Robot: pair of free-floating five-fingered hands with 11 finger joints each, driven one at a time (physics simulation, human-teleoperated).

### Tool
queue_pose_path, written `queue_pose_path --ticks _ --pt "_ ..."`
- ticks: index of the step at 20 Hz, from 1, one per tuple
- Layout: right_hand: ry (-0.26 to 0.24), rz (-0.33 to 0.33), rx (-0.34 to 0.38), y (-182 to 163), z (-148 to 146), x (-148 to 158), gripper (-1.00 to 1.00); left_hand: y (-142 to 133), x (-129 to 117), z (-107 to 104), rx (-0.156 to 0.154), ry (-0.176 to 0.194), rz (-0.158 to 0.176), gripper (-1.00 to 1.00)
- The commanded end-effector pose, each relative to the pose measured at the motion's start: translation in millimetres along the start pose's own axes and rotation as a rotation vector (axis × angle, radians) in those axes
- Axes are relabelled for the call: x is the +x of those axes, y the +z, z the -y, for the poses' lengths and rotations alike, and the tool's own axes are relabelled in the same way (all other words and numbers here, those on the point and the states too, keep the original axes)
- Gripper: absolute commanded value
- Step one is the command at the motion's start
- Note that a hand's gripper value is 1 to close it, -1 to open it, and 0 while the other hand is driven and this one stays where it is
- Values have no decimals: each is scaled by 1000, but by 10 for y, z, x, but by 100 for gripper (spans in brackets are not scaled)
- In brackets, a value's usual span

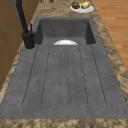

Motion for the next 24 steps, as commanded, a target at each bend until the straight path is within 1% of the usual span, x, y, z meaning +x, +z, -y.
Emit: queue_pose_path --ticks 1,2,4,6,8,9,11,13,16,18,20,21,22,24 --pt "0 -22 9 -38 -136 33 -100 0 0 0 0 0 0 0" --pt "-1 -30 4 -121 -138 106 -100 0 0 0 0 0 0 0" --pt "-22 -63 0 -188 -176 228 -100 0 0 0 0 0 0 0" --pt "-24 -91 -7 -253 -242 323 -100 0 0 0 0 0 0 0" --pt "-31 -112 -22 -300 -238 420 -100 0 0 0 0 0 0 0" --pt "-37 -107 -39 -323 -265 437 -100 0 0 0 0 0 0 0" --pt "-34 -108 -45 -381 -363 474 -100 0 0 0 0 0 0 0" --pt "-19 -102 -46 -463 -465 473 -100 0 0 0 0 0 0 0" --pt "-27 -87 -46 -569 -554 518 -100 0 0 0 0 0 0 0" --pt "-24 -81 -37 -691 -687 475 -100 0 0 0 0 0 0 0" --pt "-36 -66 -38 -766 -743 478 -100 0 0 0 0 0 0 0" --pt "-39 -64 -36 -811 -789 478 100 0 0 0 0 0 0 0" --pt "-19 -62 -51 -856 -829 473 100 0 0 0 0 0 0 0" --pt "-39 -62 -61 -925 -881 462 100 0 0 0 0 0 0 0"
